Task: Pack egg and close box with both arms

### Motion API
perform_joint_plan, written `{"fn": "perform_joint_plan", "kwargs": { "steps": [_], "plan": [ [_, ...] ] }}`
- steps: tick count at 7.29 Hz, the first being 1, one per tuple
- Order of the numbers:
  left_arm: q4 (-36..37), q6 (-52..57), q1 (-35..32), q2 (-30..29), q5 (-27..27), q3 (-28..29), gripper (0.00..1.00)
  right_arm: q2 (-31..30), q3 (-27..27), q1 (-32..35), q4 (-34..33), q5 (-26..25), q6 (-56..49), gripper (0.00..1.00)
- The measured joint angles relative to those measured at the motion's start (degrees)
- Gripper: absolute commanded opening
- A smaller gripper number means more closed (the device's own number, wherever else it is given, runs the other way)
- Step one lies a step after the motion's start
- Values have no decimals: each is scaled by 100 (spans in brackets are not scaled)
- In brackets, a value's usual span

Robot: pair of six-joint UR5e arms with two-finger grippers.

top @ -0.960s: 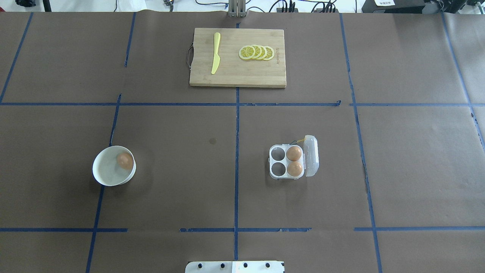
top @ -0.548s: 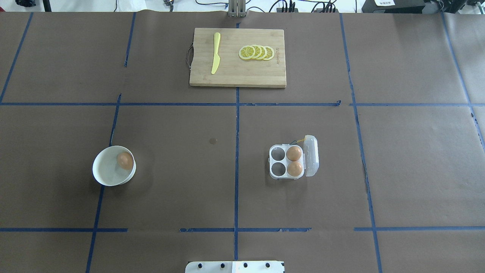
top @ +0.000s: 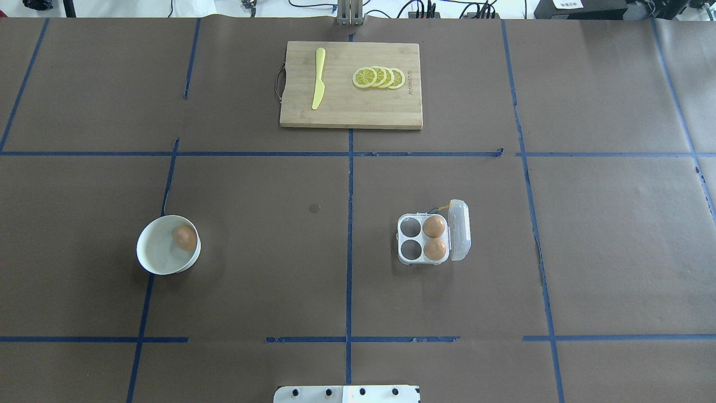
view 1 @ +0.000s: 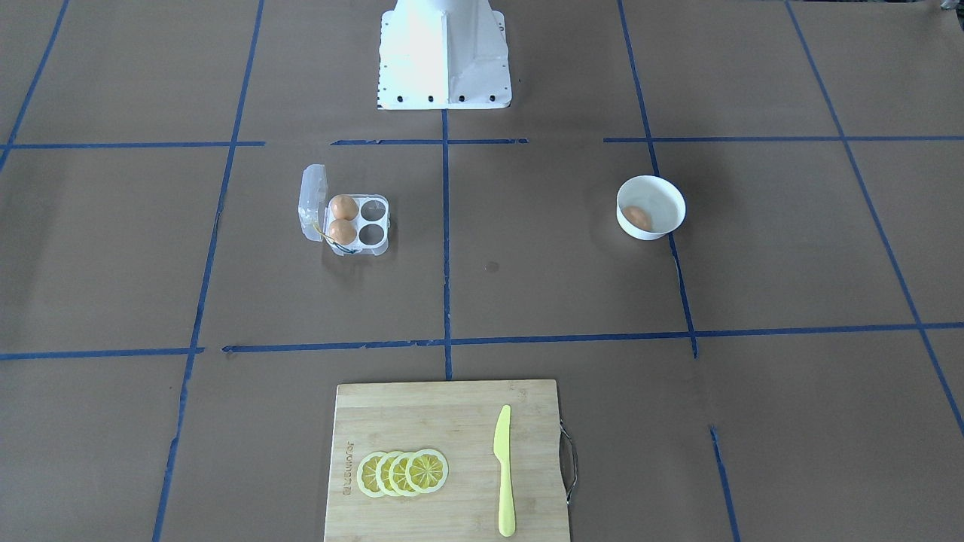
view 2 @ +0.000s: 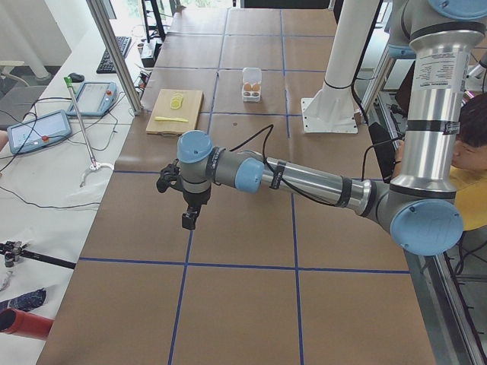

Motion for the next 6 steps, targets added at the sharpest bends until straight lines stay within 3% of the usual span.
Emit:
{"fn": "perform_joint_plan", "kwargs": {
  "steps": [2,3,4,6],
  "plan": [
    [-152,-313,288,16,-345,-28,100,-167,-1,-179,577,64,31,100],
    [-222,-1026,542,14,-489,-104,100,-246,-2,-254,764,83,65,100],
    [-475,-2033,921,11,-570,-202,100,-281,-4,-326,849,98,82,100],
    [-1679,-4442,1846,22,-630,-316,100,-297,-9,-427,891,106,91,100]
  ]
}}
